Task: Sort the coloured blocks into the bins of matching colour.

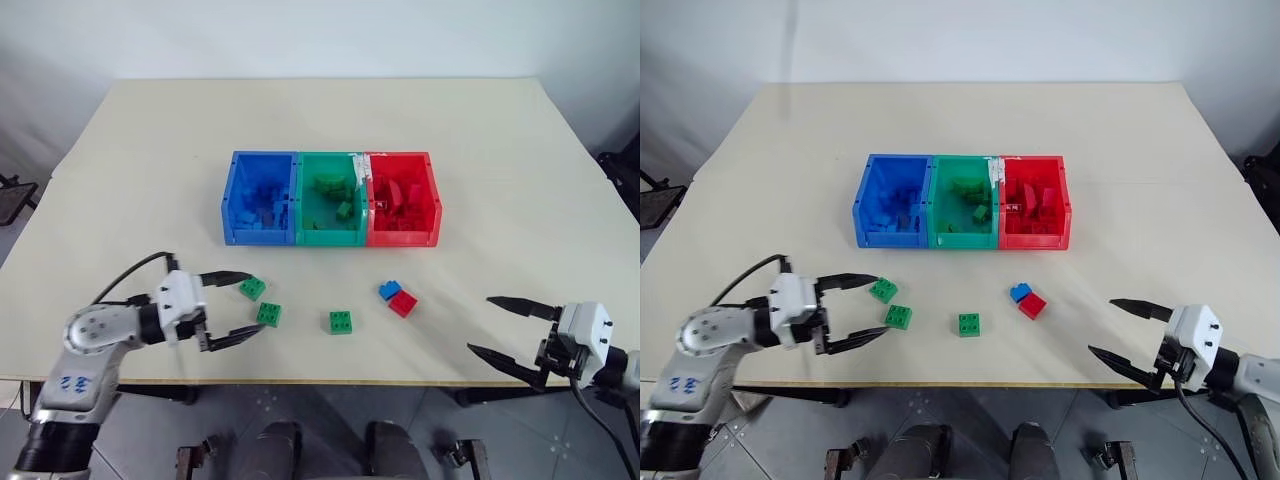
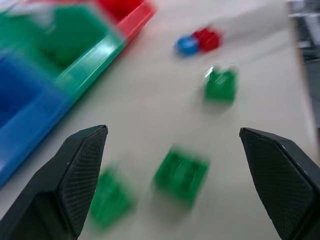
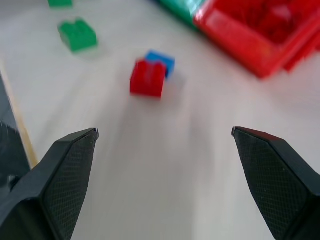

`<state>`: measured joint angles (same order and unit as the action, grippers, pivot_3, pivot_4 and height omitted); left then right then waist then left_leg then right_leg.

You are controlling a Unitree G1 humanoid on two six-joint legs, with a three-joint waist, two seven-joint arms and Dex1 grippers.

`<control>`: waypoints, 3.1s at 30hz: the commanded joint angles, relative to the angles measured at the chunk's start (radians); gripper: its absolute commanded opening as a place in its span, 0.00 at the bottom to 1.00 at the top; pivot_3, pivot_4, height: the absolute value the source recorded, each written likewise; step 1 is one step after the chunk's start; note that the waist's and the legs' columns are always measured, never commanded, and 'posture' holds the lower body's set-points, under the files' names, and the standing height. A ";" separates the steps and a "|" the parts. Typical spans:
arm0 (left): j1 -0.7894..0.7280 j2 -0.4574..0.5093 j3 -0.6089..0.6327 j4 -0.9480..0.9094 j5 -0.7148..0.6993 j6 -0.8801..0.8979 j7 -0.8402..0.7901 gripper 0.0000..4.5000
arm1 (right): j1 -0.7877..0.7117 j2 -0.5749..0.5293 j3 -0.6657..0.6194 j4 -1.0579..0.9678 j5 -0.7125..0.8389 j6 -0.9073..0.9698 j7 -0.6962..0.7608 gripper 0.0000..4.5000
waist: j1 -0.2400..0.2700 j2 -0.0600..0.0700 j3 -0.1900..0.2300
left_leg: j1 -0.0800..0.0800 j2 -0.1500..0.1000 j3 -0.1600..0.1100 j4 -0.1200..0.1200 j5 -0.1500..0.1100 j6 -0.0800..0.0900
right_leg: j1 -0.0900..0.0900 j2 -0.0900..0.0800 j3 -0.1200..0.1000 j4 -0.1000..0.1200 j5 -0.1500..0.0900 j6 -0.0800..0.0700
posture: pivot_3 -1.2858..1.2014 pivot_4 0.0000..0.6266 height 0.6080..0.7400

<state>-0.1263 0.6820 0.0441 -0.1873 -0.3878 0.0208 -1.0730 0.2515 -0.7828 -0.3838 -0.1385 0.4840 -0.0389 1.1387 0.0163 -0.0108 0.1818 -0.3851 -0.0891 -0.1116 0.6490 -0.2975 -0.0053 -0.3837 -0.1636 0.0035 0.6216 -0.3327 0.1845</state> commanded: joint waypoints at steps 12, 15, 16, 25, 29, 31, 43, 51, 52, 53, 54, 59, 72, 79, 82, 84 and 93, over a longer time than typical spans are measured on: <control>0.116 0.072 0.155 0.038 -0.041 -0.025 -0.045 1.00 | -0.244 0.057 0.297 -0.246 -0.079 0.499 -0.373 1.00 | -0.014 0.001 0.000 | -0.001 0.004 -0.001 0.000 0.000 0.000 | -0.001 0.001 0.000 -0.001 0.000 -0.001 | 0.52 0.24 1.00; 0.153 0.076 0.184 0.020 -0.044 -0.022 -0.038 1.00 | -0.307 0.092 0.363 -0.224 -0.126 0.555 -0.431 1.00 | -0.012 0.001 0.000 | -0.001 0.004 -0.002 0.000 0.000 0.000 | -0.002 0.000 0.000 -0.001 0.000 -0.001 | 0.52 0.24 1.00; 0.162 0.075 0.191 0.012 -0.046 -0.019 -0.035 1.00 | -0.320 0.107 0.379 -0.221 -0.134 0.576 -0.449 1.00 | -0.012 0.001 0.000 | -0.002 0.004 -0.002 0.000 0.000 0.000 | -0.002 0.000 0.000 -0.001 0.000 -0.001 | 0.52 0.24 1.00; 0.182 0.065 0.197 -0.021 -0.048 -0.010 -0.018 1.00 | -0.361 0.118 0.420 -0.248 -0.174 0.659 -0.503 0.58 | -0.016 0.001 -0.001 | -0.002 0.004 -0.002 -0.001 0.000 0.000 | -0.002 0.000 0.000 0.000 0.000 -0.001 | 0.52 0.24 1.00; 0.179 0.060 0.193 -0.021 -0.048 -0.013 -0.014 1.00 | -0.370 0.093 0.388 -0.284 -0.139 0.663 -0.457 0.32 | -0.015 0.001 -0.001 | -0.002 0.004 -0.002 -0.001 0.000 0.000 | -0.002 0.000 0.000 0.000 0.000 -0.001 | 0.52 0.24 1.00; 0.180 0.053 0.198 -0.021 -0.051 -0.013 -0.005 1.00 | -0.374 0.086 0.344 -0.284 -0.097 0.631 -0.410 0.32 | -0.015 0.001 -0.001 | -0.002 0.004 -0.002 -0.001 0.000 0.000 | -0.002 0.000 0.000 0.000 0.000 -0.001 | 0.52 0.24 1.00; 0.271 -0.023 0.326 -0.096 -0.127 0.036 0.133 1.00 | -0.840 0.229 0.342 0.080 -0.145 0.597 -0.518 0.32 | -0.030 0.001 -0.001 | -0.003 0.007 0.002 -0.002 -0.001 -0.002 | -0.008 0.002 0.002 0.003 0.000 -0.002 | 0.52 0.24 1.00; 0.296 -0.026 0.336 -0.119 -0.128 0.025 0.139 1.00 | -0.973 0.286 0.373 0.303 -0.217 0.456 -0.494 0.67 | -0.020 0.001 -0.001 | -0.005 0.006 0.001 -0.002 -0.001 -0.002 | -0.009 0.002 0.001 0.002 0.000 -0.003 | 0.52 0.24 1.00; 0.298 -0.024 0.334 -0.119 -0.124 0.025 0.140 1.00 | -0.965 0.281 0.368 0.300 -0.216 0.444 -0.483 0.76 | -0.021 0.001 -0.001 | -0.005 0.006 0.001 -0.002 -0.001 -0.002 | -0.009 0.002 0.001 0.002 0.000 -0.003 | 0.52 0.24 1.00; 0.302 -0.017 0.329 -0.120 -0.128 0.039 0.135 1.00 | -0.949 0.271 0.361 0.289 -0.209 0.438 -0.465 0.84 | -0.021 0.001 -0.001 | -0.005 0.006 0.001 -0.002 -0.001 -0.002 | -0.009 0.002 0.001 0.002 0.000 -0.003 | 0.52 0.24 1.00; 0.306 -0.011 0.324 -0.119 -0.129 0.054 0.133 1.00 | -0.923 0.256 0.351 0.266 -0.196 0.427 -0.435 0.91 | -0.022 0.001 -0.001 | -0.005 0.006 0.001 -0.002 -0.001 -0.002 | -0.009 0.002 0.001 0.002 0.000 -0.003 | 0.52 0.24 1.00; 0.287 -0.007 0.291 -0.084 -0.105 0.027 0.102 1.00 | -0.740 0.154 0.265 0.150 -0.144 0.358 -0.314 0.99 | -0.014 0.001 -0.001 | -0.006 0.006 0.001 -0.002 -0.002 -0.001 | -0.008 0.002 0.000 0.002 0.000 -0.003 | 0.52 0.24 1.00; 0.044 -0.031 0.016 0.028 -0.009 -0.031 -0.028 1.00 | -0.186 -0.037 -0.019 0.143 -0.061 -0.059 0.090 0.99 | -0.014 0.002 -0.001 | -0.003 0.002 0.005 0.000 -0.002 0.000 | -0.006 0.002 0.001 0.000 0.000 -0.002 | 0.52 0.24 1.00; 0.022 -0.019 0.024 0.058 -0.012 -0.030 -0.023 1.00 | -0.274 -0.059 0.105 0.148 -0.078 -0.044 0.145 0.99 | -0.044 0.002 -0.001 | 0.000 0.011 0.011 -0.001 -0.002 0.000 | -0.007 0.003 0.002 0.002 0.001 -0.001 | 0.52 0.24 1.00; 0.064 0.000 0.068 0.063 -0.022 -0.046 -0.026 1.00 | -0.422 -0.068 0.237 0.165 -0.115 0.014 0.197 0.99 | -0.048 0.002 -0.001 | -0.001 0.012 0.011 0.000 -0.003 -0.001 | -0.007 0.004 0.002 0.002 0.001 -0.002 | 0.52 0.24 1.00; 0.106 0.018 0.114 0.069 -0.036 -0.054 -0.031 1.00 | -0.565 -0.049 0.349 0.198 -0.160 0.054 0.236 0.99 | -0.047 0.003 -0.001 | -0.001 0.013 0.011 0.000 -0.003 -0.001 | -0.007 0.004 0.002 0.001 0.001 -0.003 | 0.52 0.24 1.00; 0.255 0.042 0.265 0.051 -0.058 -0.076 -0.016 1.00 | -0.958 0.101 0.661 0.473 -0.366 0.037 0.323 0.99 | -0.032 0.003 -0.001 | -0.003 0.014 0.008 0.000 -0.005 -0.003 | -0.009 0.007 0.001 0.000 0.002 -0.005 | 0.52 0.24 1.00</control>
<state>0.1170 0.7208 0.2780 -0.1058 -0.4270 -0.0407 -1.0934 -0.6887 -0.6806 0.2625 0.3054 0.1506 0.0187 1.4371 -0.0161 -0.0079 0.1812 -0.3879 -0.0749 -0.1036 0.6489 -0.3024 -0.0079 -0.3927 -0.1570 0.0041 0.6211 -0.3305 0.1796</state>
